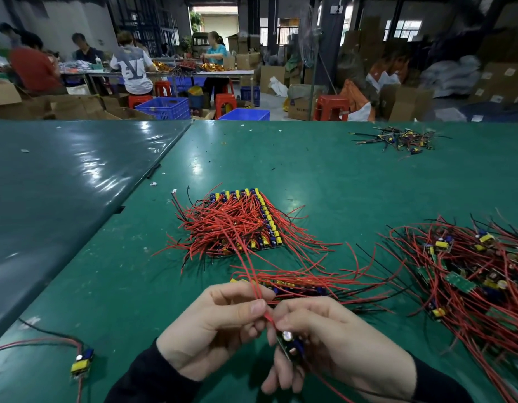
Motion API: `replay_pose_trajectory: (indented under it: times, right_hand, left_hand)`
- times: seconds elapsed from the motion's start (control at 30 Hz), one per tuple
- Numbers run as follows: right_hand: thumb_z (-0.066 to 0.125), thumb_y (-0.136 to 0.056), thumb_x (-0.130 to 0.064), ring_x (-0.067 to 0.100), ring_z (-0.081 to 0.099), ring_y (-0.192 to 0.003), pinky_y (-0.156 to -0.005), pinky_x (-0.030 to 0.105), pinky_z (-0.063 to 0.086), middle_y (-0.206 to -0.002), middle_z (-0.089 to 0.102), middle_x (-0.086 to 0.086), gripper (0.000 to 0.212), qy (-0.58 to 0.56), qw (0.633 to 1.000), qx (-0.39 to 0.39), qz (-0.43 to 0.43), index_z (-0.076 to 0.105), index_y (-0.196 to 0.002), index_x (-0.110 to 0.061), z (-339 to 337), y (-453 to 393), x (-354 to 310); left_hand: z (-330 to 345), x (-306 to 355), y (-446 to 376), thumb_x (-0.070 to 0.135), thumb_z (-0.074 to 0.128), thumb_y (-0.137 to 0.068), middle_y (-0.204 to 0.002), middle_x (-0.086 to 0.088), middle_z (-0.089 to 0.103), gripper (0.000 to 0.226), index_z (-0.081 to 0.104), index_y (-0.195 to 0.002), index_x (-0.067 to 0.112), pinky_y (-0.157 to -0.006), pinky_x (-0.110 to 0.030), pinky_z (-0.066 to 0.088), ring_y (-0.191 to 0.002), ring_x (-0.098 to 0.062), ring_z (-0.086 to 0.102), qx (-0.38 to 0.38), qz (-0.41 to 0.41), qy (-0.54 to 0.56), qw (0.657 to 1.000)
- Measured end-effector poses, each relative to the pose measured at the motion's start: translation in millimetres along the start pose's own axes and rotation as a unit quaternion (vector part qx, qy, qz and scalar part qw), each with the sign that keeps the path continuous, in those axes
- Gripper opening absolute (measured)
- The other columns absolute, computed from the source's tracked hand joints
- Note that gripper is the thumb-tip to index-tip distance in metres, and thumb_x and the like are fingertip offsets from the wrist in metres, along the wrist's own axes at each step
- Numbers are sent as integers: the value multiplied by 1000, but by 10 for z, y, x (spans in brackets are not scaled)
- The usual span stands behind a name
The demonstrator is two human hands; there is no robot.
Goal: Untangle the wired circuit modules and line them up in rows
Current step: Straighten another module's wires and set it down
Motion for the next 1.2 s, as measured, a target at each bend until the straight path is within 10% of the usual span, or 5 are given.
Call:
replay_pose_trajectory:
  times: [0.4,0.6,0.77,1.03,1.2]
  right_hand:
    - [53,-93,-9,21,64,-54,-51,20,43,-51,64,6,26,215,949,208,-100,63,-70,-12,-334,47,-73]
    - [52,-81,-24,17,62,-46,-51,26,40,-42,57,5,25,-39,996,74,-5,64,-59,-19,-104,-61,70]
    - [51,-81,-33,8,59,-46,-54,21,46,-39,50,-4,28,-176,982,-15,68,65,-61,-21,43,-40,178]
    - [58,-86,-19,19,62,-46,-44,22,37,-43,55,8,26,49,984,167,-40,61,-61,-19,-373,-43,80]
    - [53,-89,-19,20,61,-47,-49,24,41,-45,59,9,30,114,977,165,-69,62,-61,-21,-355,-19,-23]
  left_hand:
    - [-91,340,84,1,77,-48,-51,-16,59,14,67,-56,-6,-38,-21,42,-40,-17,50,170,238,-138,946]
    - [19,67,-16,7,92,-39,-54,-11,59,35,73,-68,3,-37,-17,43,-39,-11,52,36,70,28,997]
    - [119,105,6,15,97,-26,-56,-19,61,52,74,-70,4,-37,-19,43,-39,-15,52,-12,89,33,995]
    - [-128,245,44,-11,82,-41,-48,-17,57,24,71,-59,1,-42,-20,45,-40,-18,51,160,208,-91,961]
    - [-129,202,-8,7,72,-53,-57,-16,62,17,74,-68,-1,-43,-18,46,-44,-14,56,134,154,-82,976]
Point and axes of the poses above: each hand's wrist, its own y-axis away from the middle knuckle, its own z-axis out of the palm, x = y × z, the point moved 10 cm from there along -y, towards the middle knuckle
